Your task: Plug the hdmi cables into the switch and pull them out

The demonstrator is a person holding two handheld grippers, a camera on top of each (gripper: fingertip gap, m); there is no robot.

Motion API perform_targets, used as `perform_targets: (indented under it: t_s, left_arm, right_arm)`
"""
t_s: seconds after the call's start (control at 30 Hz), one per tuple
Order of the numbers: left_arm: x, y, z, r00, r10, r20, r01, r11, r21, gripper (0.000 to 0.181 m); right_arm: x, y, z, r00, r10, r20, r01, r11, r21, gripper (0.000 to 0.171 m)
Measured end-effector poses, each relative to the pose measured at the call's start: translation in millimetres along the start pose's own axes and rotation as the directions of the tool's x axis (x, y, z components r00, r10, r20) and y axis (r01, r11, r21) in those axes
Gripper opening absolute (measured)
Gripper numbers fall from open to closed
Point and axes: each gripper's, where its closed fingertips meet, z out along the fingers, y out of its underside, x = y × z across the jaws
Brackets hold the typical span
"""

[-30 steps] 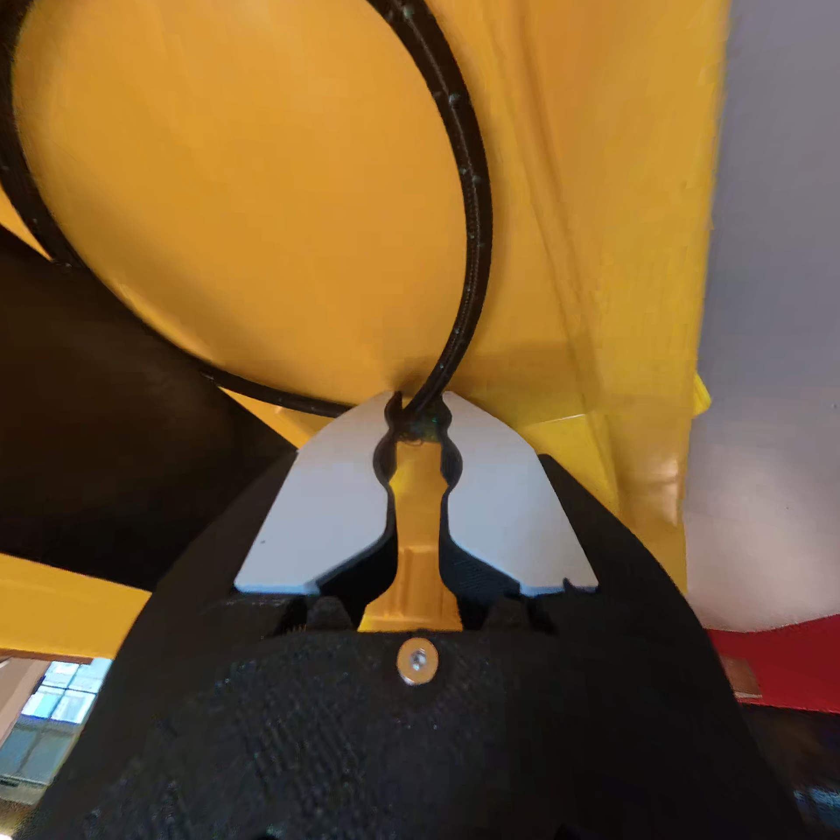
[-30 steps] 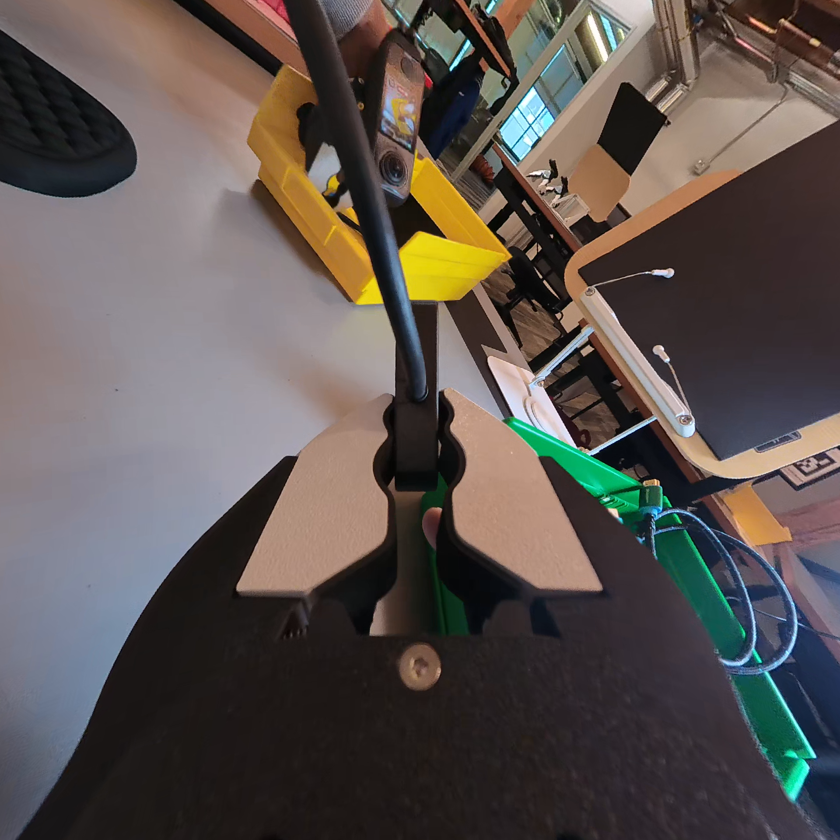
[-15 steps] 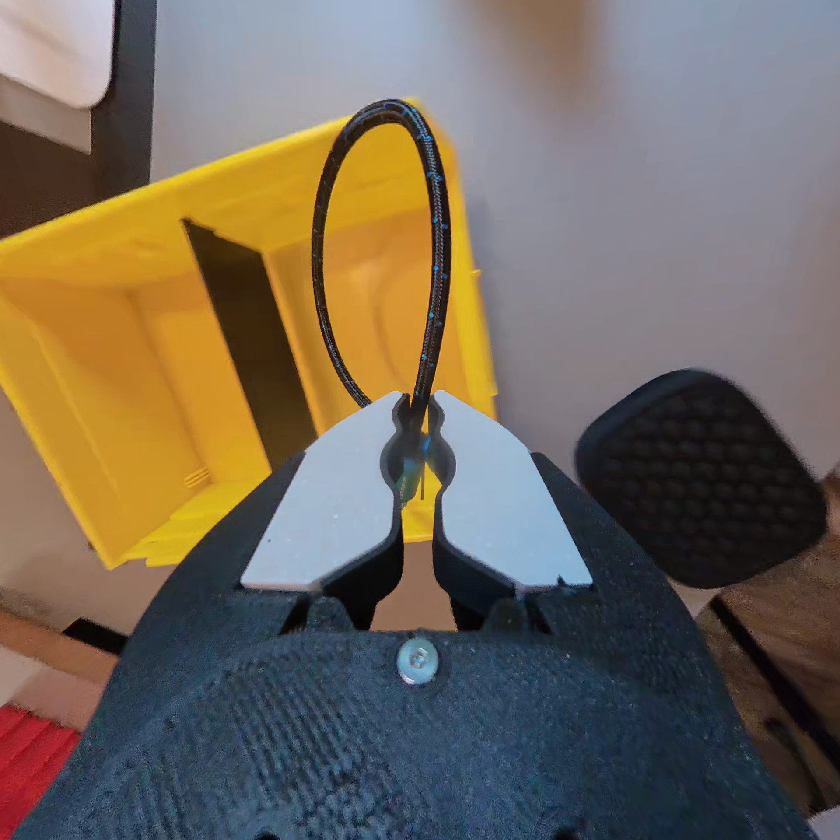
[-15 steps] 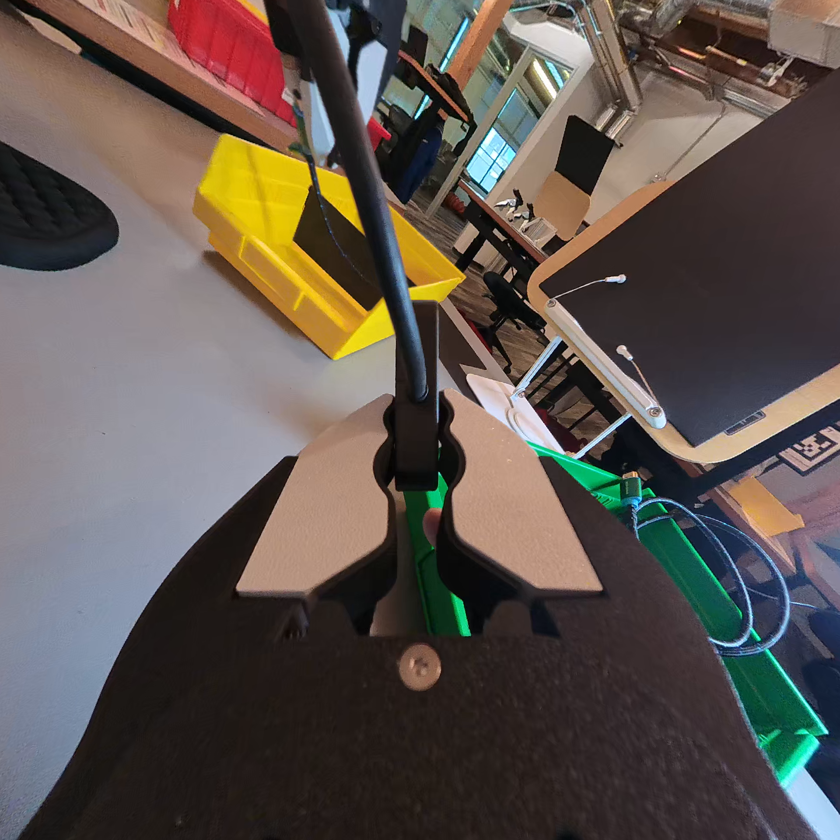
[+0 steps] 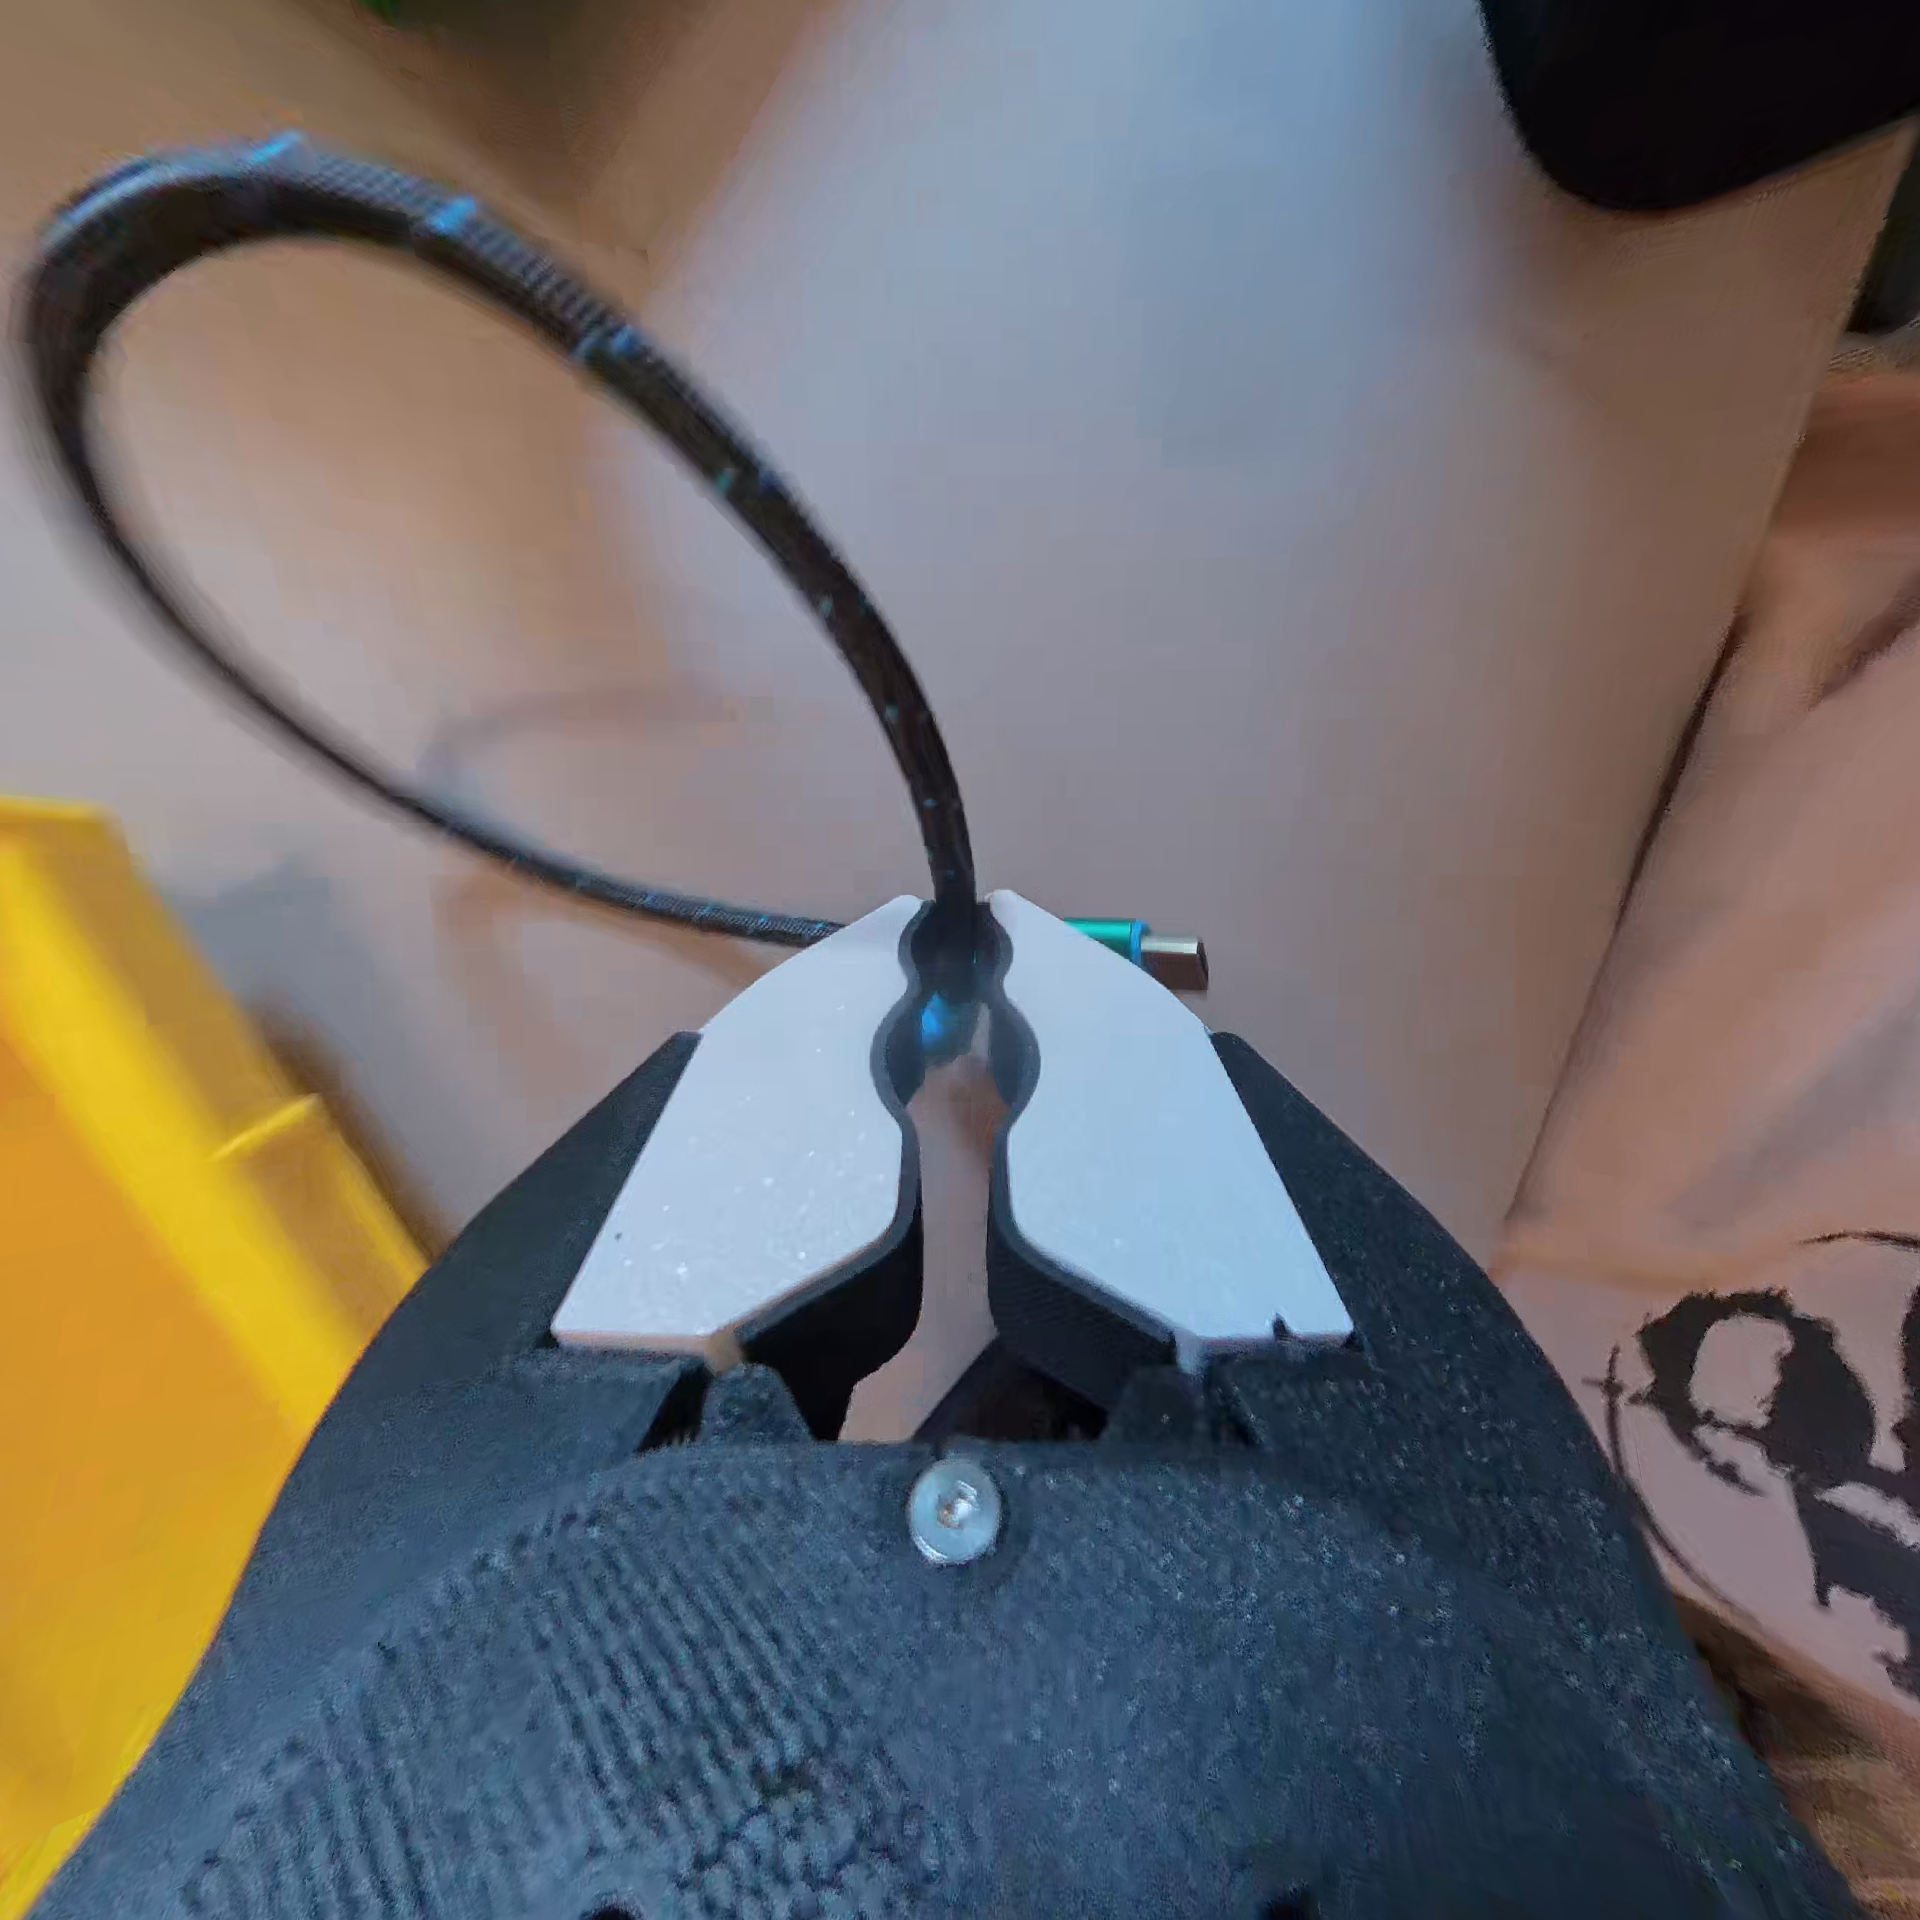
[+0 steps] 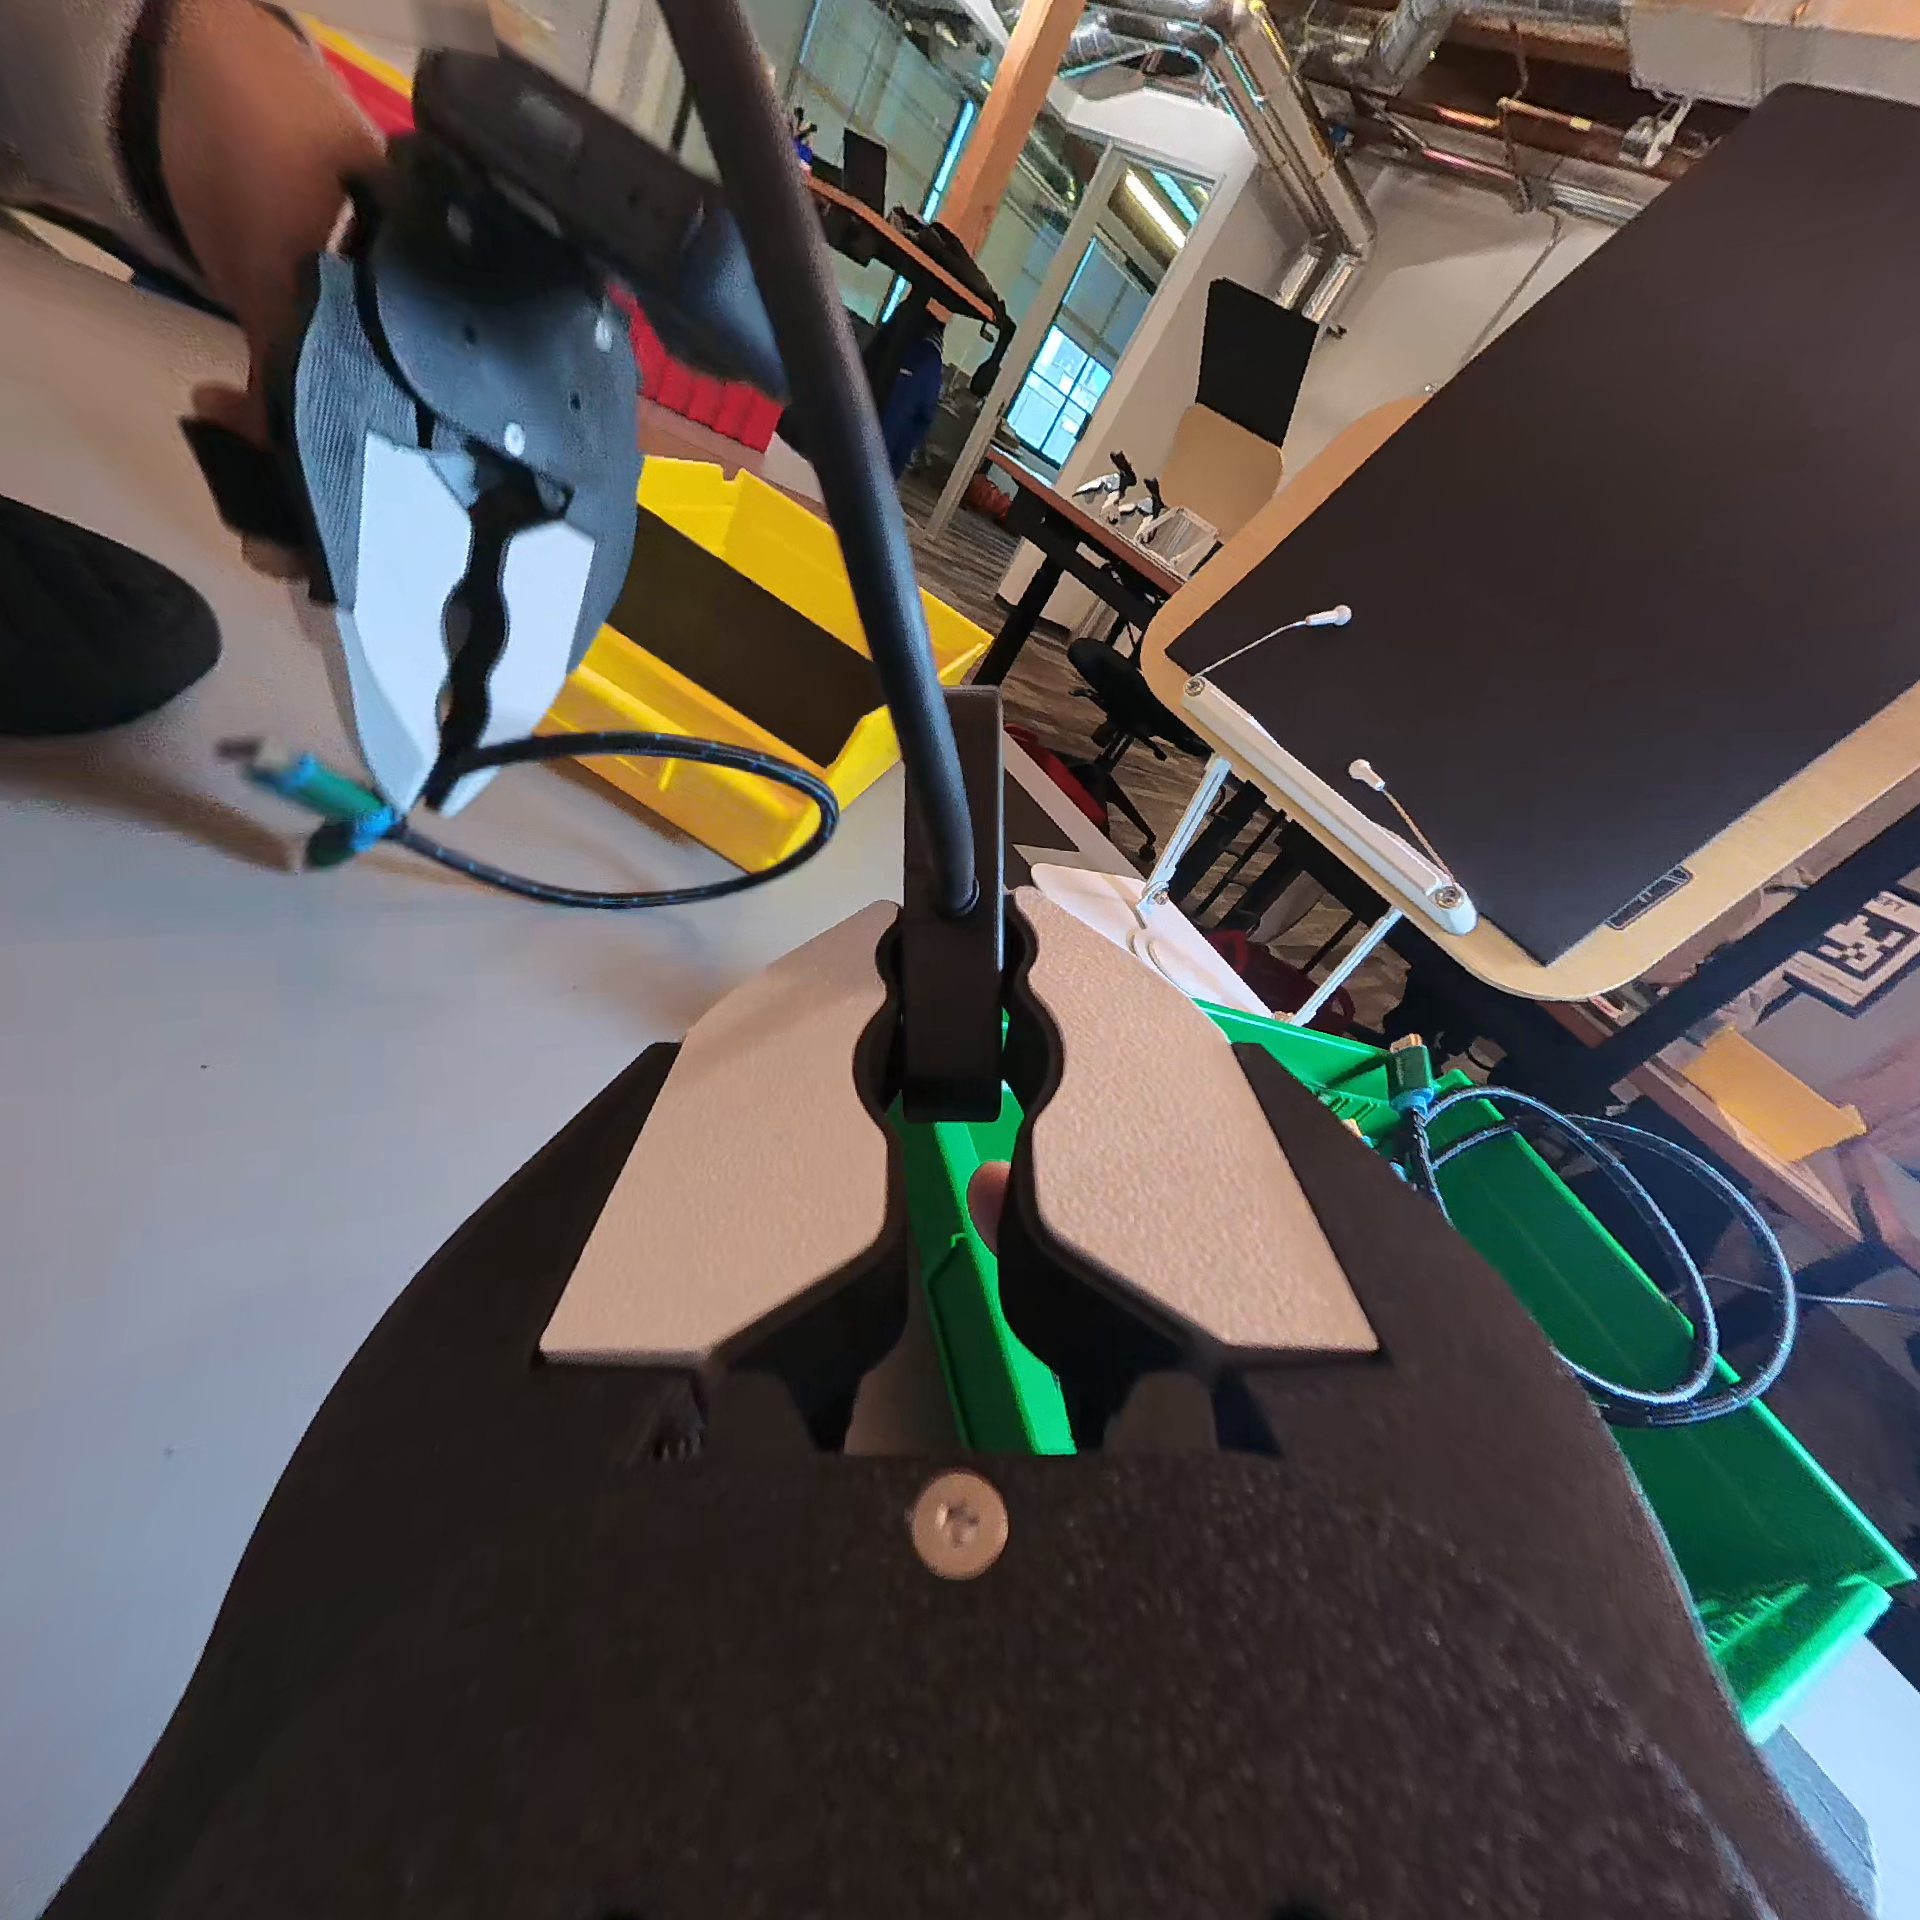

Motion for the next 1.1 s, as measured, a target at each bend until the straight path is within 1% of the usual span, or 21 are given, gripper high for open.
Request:
perform_targets:
  t_s: [0.03, 0.1, 0.17, 0.23, 0.3, 0.37, 0.43, 0.47, 0.5, 0.57, 0.63, 0.7, 0.77, 0.83, 0.9, 0.97, 1.03, 1.1]
  left_arm:
    - [4.5, -5.8, 8.6, 0.999, -0.015, -0.038, 0.016, 1.000, 0.024, 0.007]
    - [14.4, -18.3, 21.3, 0.992, -0.024, -0.122, 0.034, 0.996, 0.081, 0.009]
    - [21.9, -31.5, 24.2, 0.984, 0.023, -0.179, 0.005, 0.988, 0.152, 0.018]
    - [20.5, -34.1, 23.4, 0.980, 0.133, -0.146, -0.107, 0.979, 0.173, 0.025]
    - [14.1, -24.6, 24.7, 0.950, 0.307, -0.059, -0.298, 0.947, 0.118, 0.028]
    - [2.1, -6.5, 28.5, 0.869, 0.494, 0.034, -0.493, 0.870, -0.019, 0.033]
    - [-7.6, 10.0, 35.0, 0.784, 0.618, 0.057, -0.606, 0.782, -0.149, 0.040]
    - [-5.2, 14.4, 39.8, 0.767, 0.641, 0.033, -0.629, 0.761, -0.160, 0.042]
    - [-0.3, 15.7, 44.9, 0.764, 0.645, 0.004, -0.638, 0.756, -0.146, 0.042]
    - [3.5, 12.0, 53.5, 0.757, 0.653, -0.004, -0.649, 0.752, -0.114, 0.037]
    - [8.8, 5.0, 57.4, 0.766, 0.643, -0.011, -0.643, 0.764, -0.058, 0.021]
    - [10.2, 2.6, 60.5, 0.770, 0.637, -0.006, -0.637, 0.770, -0.035, 0.009]
    - [8.7, -0.5, 61.9, 0.806, 0.591, 0.034, -0.591, 0.807, -0.020, 0.008]
    - [5.3, 1.2, 60.4, 0.876, 0.476, 0.071, -0.475, 0.879, -0.035, 0.008]
    - [-1.8, 6.5, 56.4, 0.911, 0.387, 0.140, -0.384, 0.922, -0.046, 0.007]
    - [1.0, 16.4, 52.9, 0.935, 0.329, 0.132, -0.327, 0.944, -0.035, 0.007]
    - [0.2, 19.3, 49.0, 0.934, 0.320, 0.159, -0.324, 0.946, 0.002, 0.008]
    - [-0.3, 18.1, 47.7, 0.931, 0.319, 0.178, -0.332, 0.942, 0.044, 0.017]
  right_arm:
    - [1.3, -0.3, -0.6, 1.000, 0.003, -0.002, -0.003, 1.000, 0.003, 0.015]
    - [4.2, -1.1, -2.4, 1.000, 0.005, -0.011, -0.005, 1.000, 0.010, 0.015]
    - [7.5, -1.7, -4.9, 1.000, 0.007, -0.021, -0.007, 1.000, 0.016, 0.015]
    - [11.3, -1.5, -7.1, 0.999, 0.011, -0.032, -0.010, 1.000, 0.019, 0.014]
    - [14.7, -0.4, -8.4, 0.999, 0.016, -0.040, -0.015, 1.000, 0.019, 0.014]
    - [16.5, 0.4, -8.8, 0.999, 0.026, -0.042, -0.025, 0.999, 0.021, 0.014]
    - [17.0, 0.4, -8.7, 0.999, 0.035, -0.042, -0.034, 0.999, 0.025, 0.014]
    - [16.8, 0.2, -8.6, 0.998, 0.037, -0.041, -0.036, 0.999, 0.026, 0.014]
    - [16.8, 0.1, -8.5, 0.998, 0.037, -0.041, -0.036, 0.999, 0.026, 0.014]
    - [17.1, -0.6, -9.1, 0.998, 0.031, -0.046, -0.030, 0.999, 0.027, 0.014]
    - [18.0, -1.7, -10.0, 0.998, 0.032, -0.050, -0.030, 0.999, 0.031, 0.014]
    - [19.2, -1.0, -10.3, 0.998, 0.037, -0.051, -0.036, 0.999, 0.032, 0.014]
    - [20.3, 0.2, -10.8, 0.998, 0.039, -0.053, -0.037, 0.999, 0.030, 0.014]
    - [20.8, 0.9, -11.2, 0.998, 0.041, -0.053, -0.040, 0.999, 0.029, 0.014]
    - [20.6, 1.9, -10.8, 0.998, 0.045, -0.050, -0.043, 0.999, 0.028, 0.014]
    - [18.9, 3.9, -9.0, 0.998, 0.048, -0.041, -0.047, 0.999, 0.021, 0.014]
    - [15.7, 6.4, -6.4, 0.999, 0.043, -0.031, -0.042, 0.999, 0.011, 0.014]
    - [11.9, 8.3, -4.0, 0.999, 0.030, -0.018, -0.030, 1.000, 0.001, 0.014]
